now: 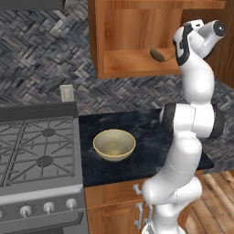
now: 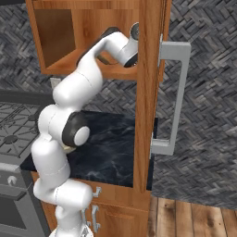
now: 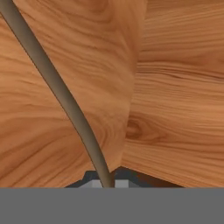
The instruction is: Open the cabinet and move the ladle to the pot. Then close the cabinet.
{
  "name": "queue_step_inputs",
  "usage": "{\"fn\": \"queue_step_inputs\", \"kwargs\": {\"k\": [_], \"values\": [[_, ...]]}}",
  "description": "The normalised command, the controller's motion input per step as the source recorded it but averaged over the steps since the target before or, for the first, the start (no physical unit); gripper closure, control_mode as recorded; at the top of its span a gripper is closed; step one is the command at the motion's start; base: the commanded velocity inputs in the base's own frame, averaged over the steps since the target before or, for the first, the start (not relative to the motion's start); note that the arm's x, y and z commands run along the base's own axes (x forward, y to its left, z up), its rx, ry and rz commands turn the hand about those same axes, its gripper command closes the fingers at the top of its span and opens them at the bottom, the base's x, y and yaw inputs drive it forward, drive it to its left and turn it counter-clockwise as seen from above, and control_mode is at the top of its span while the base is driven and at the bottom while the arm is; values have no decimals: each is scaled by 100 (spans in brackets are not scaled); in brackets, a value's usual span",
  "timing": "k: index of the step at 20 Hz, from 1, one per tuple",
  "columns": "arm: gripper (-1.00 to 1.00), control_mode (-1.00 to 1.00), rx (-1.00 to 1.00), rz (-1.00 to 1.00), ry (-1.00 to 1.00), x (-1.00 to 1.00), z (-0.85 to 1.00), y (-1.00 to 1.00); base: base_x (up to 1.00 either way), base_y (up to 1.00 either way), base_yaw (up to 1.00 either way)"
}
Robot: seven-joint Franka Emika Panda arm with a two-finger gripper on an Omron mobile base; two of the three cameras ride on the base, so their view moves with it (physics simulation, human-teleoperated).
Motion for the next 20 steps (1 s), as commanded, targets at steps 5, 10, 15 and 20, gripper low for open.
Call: {"fn": "queue_step_inputs", "kwargs": {"k": [5,10,15,20], "values": [[100,-100,-4,0,-4,-44,0,0,0,0,0],[100,-100,-11,0,-11,-55,0,14,0,0,0],[100,-100,-5,0,-4,-63,0,7,0,0,0],[100,-100,-1,0,0,-70,0,12,0,0,0]]}}
